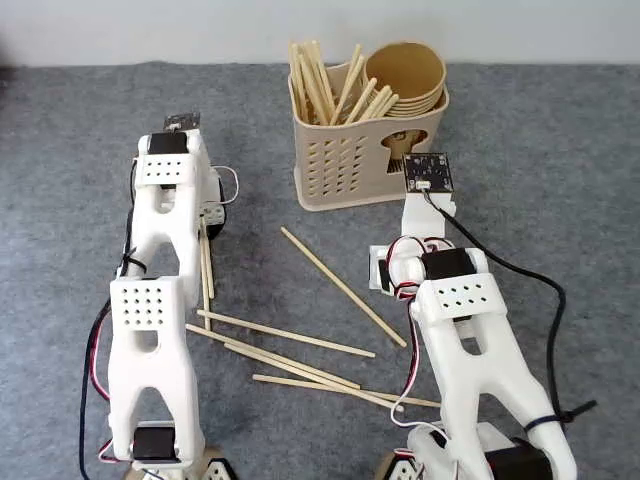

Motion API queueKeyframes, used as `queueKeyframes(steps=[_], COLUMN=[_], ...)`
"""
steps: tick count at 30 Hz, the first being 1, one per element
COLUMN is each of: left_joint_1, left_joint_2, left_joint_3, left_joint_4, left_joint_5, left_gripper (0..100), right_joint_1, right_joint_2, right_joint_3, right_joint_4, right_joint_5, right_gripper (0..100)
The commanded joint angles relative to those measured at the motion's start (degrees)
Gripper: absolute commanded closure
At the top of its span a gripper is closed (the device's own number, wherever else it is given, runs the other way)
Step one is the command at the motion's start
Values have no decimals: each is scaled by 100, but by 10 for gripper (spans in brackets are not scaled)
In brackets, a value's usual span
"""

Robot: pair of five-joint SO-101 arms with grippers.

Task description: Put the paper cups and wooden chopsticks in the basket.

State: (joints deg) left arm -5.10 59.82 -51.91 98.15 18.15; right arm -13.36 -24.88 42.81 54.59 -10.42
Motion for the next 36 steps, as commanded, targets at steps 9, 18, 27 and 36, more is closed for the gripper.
queueKeyframes(steps=[9, 18, 27, 36], left_joint_1=[308, 308, 255, 141], left_joint_2=[-1626, -2831, -1916, -985], left_joint_3=[-233, 84, 787, 787], left_joint_4=[246, 246, 185, -202], left_joint_5=[-35, -35, -343, -545], left_gripper=[988, 988, 954, 881], right_joint_1=[40, 40, 40, 40], right_joint_2=[-154, -154, -154, -154], right_joint_3=[-44, -44, -44, 79], right_joint_4=[-101, -110, -92, -251], right_joint_5=[-79, -79, -79, -79], right_gripper=[909, 909, 909, 909])
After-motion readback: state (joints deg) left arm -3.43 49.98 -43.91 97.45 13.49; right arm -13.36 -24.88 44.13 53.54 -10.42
